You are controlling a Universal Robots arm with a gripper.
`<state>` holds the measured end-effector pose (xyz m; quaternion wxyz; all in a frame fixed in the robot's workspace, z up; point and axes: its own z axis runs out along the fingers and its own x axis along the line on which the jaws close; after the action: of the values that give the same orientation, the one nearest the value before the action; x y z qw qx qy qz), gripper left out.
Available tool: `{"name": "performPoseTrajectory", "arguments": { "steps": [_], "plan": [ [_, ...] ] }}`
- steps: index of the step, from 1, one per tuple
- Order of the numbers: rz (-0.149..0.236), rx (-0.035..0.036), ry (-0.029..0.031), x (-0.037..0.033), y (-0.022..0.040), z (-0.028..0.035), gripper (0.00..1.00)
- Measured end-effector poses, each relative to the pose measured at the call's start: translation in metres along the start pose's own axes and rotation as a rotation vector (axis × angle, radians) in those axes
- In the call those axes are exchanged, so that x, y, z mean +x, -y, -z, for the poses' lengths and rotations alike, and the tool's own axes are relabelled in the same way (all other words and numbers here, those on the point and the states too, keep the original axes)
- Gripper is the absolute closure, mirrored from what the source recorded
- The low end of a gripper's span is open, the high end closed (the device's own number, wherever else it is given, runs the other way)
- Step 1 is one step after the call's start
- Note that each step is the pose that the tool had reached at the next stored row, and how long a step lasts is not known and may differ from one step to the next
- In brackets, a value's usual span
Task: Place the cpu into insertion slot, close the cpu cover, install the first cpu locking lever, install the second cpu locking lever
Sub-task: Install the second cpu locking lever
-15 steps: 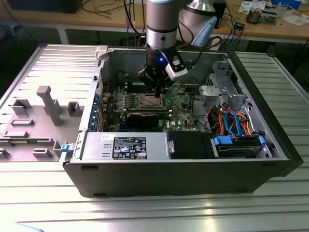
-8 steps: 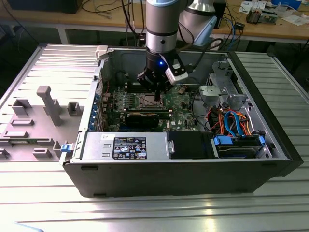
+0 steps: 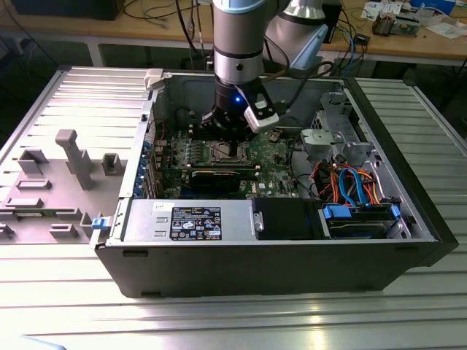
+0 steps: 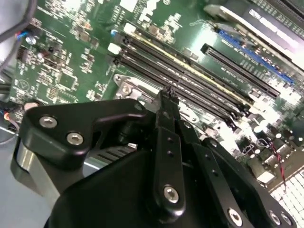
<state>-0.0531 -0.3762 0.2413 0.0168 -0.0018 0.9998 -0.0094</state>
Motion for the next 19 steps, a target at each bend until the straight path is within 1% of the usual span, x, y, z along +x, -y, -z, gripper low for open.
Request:
{"name": "performPoseTrajectory", "arguments": {
  "steps": [2,3,7,10,11,13,15,17,19],
  "plan": [
    [0.000,0.0002,-0.0001,0.0022,0.0001,-0.0006,0.89],
    [0.000,0.0003,-0.0002,0.0038,0.0003,-0.0023,0.89],
    [0.000,0.0001,-0.0004,0.0060,0.0006,-0.0081,0.89],
    [0.000,-0.0015,-0.0004,0.0078,0.0030,-0.0096,0.89],
    [0.000,-0.0097,-0.0003,0.0084,0.0050,-0.0101,0.89],
    [-0.001,-0.0170,-0.0004,0.0092,0.0053,-0.0104,0.89],
    [-0.001,-0.0273,-0.0002,0.0109,0.0054,-0.0106,0.89],
    [-0.001,-0.0281,-0.0001,0.0127,0.0055,-0.0109,0.89],
    [-0.001,-0.0280,-0.0002,0.0174,0.0057,-0.0114,0.89]
  ]
}}
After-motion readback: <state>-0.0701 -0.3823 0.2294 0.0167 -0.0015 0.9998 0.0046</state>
